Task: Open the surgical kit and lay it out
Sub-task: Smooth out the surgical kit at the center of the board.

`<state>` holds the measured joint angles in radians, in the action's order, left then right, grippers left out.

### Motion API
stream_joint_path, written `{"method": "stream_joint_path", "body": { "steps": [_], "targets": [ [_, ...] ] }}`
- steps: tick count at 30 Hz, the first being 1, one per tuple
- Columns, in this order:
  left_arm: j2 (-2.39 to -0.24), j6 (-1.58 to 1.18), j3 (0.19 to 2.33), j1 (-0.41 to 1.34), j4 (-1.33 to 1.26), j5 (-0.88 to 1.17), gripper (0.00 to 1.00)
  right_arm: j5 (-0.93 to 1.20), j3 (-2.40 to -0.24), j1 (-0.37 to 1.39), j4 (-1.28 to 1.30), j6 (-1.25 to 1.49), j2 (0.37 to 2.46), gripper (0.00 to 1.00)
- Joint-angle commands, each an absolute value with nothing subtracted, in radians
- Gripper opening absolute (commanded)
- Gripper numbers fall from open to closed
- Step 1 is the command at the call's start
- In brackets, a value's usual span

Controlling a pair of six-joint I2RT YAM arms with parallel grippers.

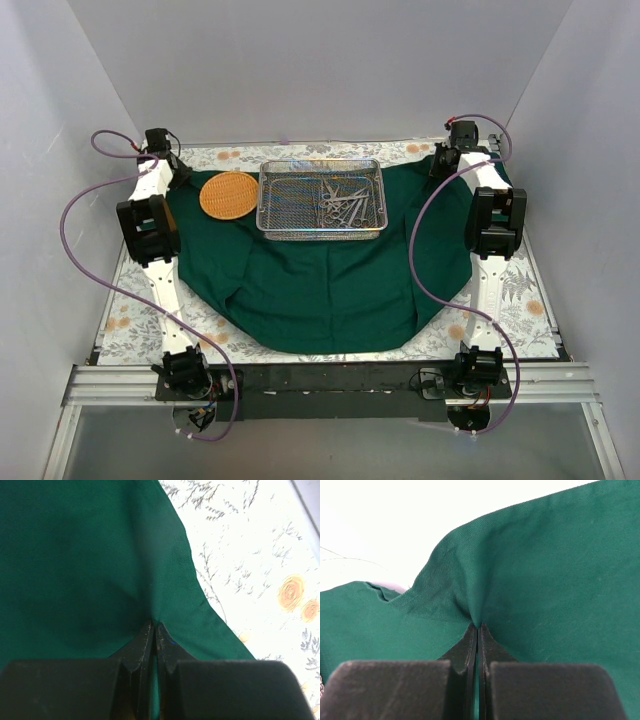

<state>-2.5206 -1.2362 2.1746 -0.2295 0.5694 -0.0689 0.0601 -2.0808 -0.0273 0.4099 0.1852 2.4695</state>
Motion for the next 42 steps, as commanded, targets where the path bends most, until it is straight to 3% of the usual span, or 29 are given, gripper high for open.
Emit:
{"method": "stream_joint_path", "body": {
  "steps": [1,9,12,13,15,16,18,22,29,36,42],
  "targets": [
    [-2.600,-1.232,2.207,-0.279,0.557,-0.149,0.00,0.034,-2.092,-0.063,0.330,0.167,2.520,0.01],
    [-2.599,-1.216,2.209,-0.290,0.540,-0.150,0.00,0.028,-2.102,-0.064,0.302,0.155,2.525,0.01],
    [-2.577,-1.213,2.201,-0.291,0.535,-0.147,0.06,0.023,-2.106,-0.064,0.310,0.152,2.514,0.09],
    [-2.571,-1.210,2.200,-0.291,0.535,-0.147,0.15,0.021,-2.108,-0.064,0.311,0.152,2.508,0.22],
    [-2.539,-1.209,2.194,-0.291,0.535,-0.150,0.28,0.018,-2.109,-0.064,0.319,0.150,2.481,0.37],
    [-2.524,-1.209,2.189,-0.291,0.535,-0.153,0.40,0.012,-2.109,-0.064,0.319,0.152,2.458,0.51],
    [-2.466,-1.207,2.169,-0.291,0.534,-0.156,0.50,0.005,-2.108,-0.064,0.339,0.152,2.427,0.62],
    [-2.356,-1.216,2.126,-0.290,0.526,-0.128,0.67,-0.032,-2.082,-0.061,0.400,0.167,2.324,0.69],
    [-2.143,-1.243,2.014,-0.226,0.569,-0.104,0.98,-0.075,-1.922,-0.026,0.567,0.222,2.148,0.73],
    [-1.869,-1.276,1.737,-0.144,0.595,-0.169,0.98,-0.071,-1.723,0.087,0.581,0.264,1.984,0.72],
    [-1.642,-1.249,1.450,-0.100,0.615,-0.130,0.98,-0.123,-1.683,0.173,0.578,0.285,2.019,0.68]
  ]
}}
